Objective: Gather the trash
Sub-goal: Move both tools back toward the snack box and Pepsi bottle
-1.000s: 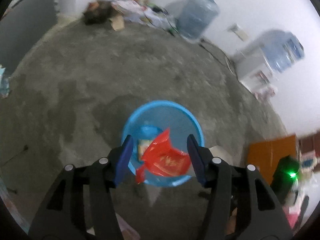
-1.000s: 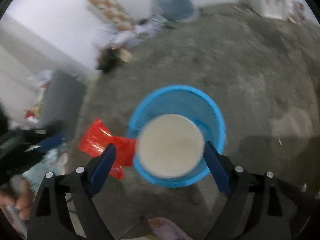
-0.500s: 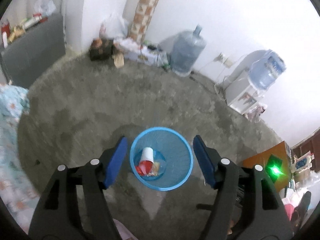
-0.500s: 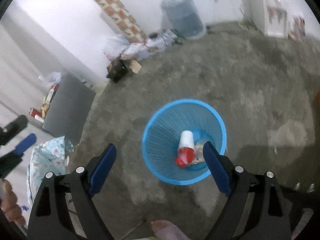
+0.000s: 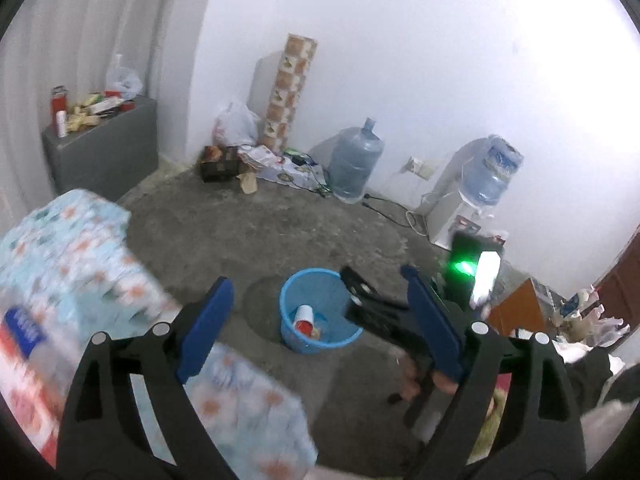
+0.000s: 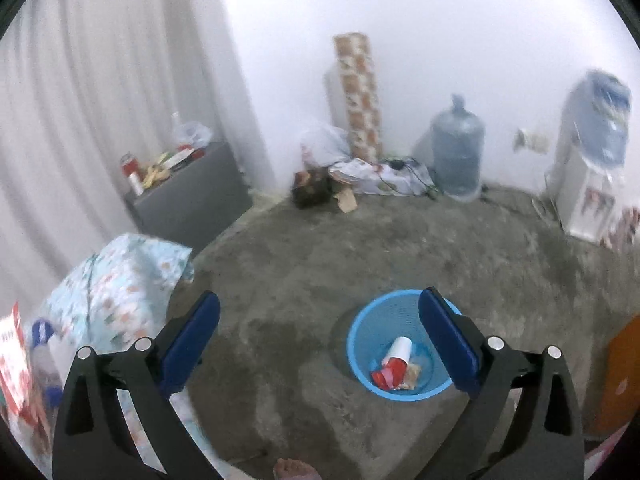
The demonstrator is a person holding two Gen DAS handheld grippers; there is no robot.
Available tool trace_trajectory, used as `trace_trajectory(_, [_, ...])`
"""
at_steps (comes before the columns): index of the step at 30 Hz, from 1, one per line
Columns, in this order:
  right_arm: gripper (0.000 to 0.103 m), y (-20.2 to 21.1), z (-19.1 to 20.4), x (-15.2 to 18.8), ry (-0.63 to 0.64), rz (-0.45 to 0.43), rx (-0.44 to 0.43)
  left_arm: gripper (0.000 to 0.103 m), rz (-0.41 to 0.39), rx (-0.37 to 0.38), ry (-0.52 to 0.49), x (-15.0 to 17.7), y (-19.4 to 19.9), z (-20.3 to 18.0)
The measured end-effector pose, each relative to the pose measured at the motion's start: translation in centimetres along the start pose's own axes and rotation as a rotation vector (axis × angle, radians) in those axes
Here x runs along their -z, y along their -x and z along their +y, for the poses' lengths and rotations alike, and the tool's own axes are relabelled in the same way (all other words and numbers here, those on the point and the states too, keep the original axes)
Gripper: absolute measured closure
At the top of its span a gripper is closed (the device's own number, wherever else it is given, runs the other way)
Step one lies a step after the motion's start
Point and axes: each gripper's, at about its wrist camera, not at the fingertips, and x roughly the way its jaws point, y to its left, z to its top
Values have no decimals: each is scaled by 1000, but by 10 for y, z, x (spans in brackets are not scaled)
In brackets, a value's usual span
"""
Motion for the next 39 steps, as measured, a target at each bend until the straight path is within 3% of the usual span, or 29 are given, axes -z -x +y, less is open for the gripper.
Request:
trace_trajectory(6, [6, 23, 61, 14, 175, 4, -15, 18, -40, -205, 0, 68, 68, 33])
trace_trajectory(10, [6, 27, 93, 24, 284, 21, -35, 18, -52, -303, 121, 121, 99, 69])
trace_trajectory(14, [6, 30, 116, 32, 346, 40, -53, 10, -98, -381, 227, 158, 126, 92])
trace_trajectory(19, [6, 30, 114, 43, 319, 73, -243, 9, -158, -366, 360, 190, 151, 116])
trace_trajectory(23, [6, 28, 122, 52, 336, 98, -281, 9, -193, -378, 419, 207, 164, 125])
trace_trajectory(28, [6, 28, 132, 55, 289, 172, -414, 9, -274, -221, 494, 225, 177, 138])
trace_trajectory(30, [6, 24, 136, 57, 263, 207, -464, 9, -285, -199, 512, 229, 179, 141])
trace_trajectory(34, [7, 13, 149, 60, 213, 301, -577, 9, -280, -235, 505, 235, 178, 145])
trace_trajectory(39, [15, 2, 169, 64, 207, 362, -638, 9, -299, -291, 460, 242, 181, 145])
